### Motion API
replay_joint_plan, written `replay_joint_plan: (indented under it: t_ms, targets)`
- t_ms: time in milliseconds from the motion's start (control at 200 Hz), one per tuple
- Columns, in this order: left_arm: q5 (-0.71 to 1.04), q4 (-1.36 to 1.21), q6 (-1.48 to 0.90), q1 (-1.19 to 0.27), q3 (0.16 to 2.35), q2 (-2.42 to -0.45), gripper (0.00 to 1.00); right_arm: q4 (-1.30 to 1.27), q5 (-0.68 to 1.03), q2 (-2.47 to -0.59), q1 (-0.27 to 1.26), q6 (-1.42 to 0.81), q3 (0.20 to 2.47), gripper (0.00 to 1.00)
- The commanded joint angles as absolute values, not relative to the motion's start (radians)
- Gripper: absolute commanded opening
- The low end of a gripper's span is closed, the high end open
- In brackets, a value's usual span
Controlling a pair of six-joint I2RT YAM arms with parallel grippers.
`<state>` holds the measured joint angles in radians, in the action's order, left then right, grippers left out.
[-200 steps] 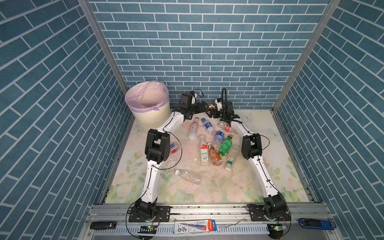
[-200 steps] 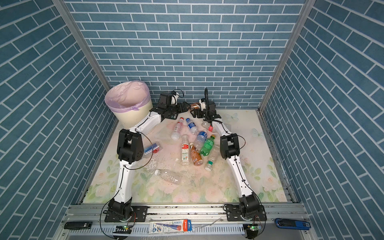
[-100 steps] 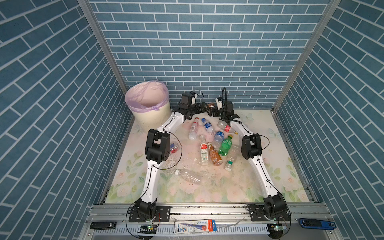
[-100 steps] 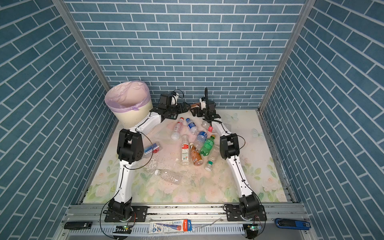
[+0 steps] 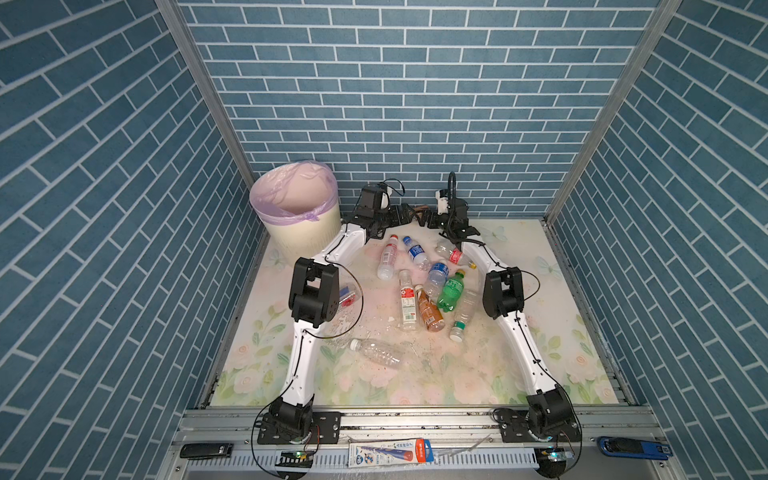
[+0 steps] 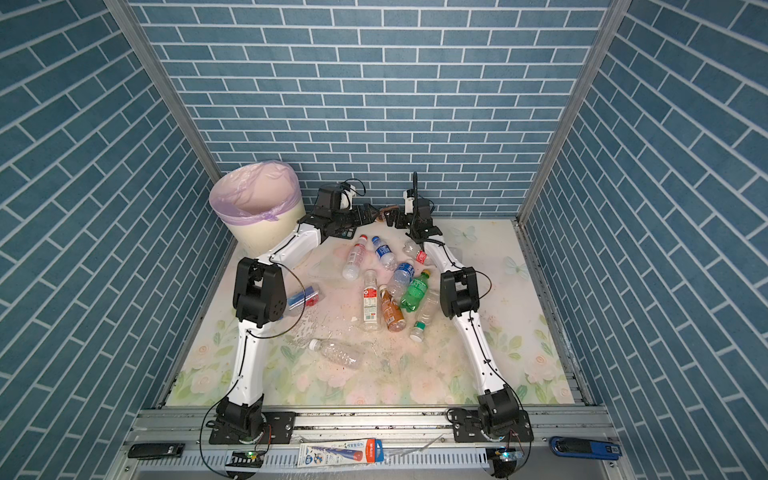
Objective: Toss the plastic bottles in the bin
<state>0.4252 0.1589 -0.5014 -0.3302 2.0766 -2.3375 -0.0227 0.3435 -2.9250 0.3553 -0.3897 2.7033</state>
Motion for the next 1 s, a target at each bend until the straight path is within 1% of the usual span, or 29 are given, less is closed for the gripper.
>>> replay_joint_plan:
  t_ms: [0, 440, 750, 990]
  targets:
    - [0.439, 0.143, -0.495, -0.322, 2.075, -2.350, 0.99, -0.090, 0.352, -2.927, 0.358, -0.451, 2.758, 0.98]
    - [0.451, 0.121, -0.498, -0.310, 2.058, -2.361, 0.99, -0.118, 0.386, -2.970, 0.366, -0.530, 2.788, 0.98]
    - [0.456, 0.113, -0.496, -0.305, 2.053, -2.364, 0.99, -0.117, 0.389, -2.973, 0.374, -0.532, 2.780, 0.98]
    - [0.460, 0.110, -0.494, -0.299, 2.050, -2.368, 0.99, -0.147, 0.428, -2.977, 0.377, -0.553, 2.780, 0.98]
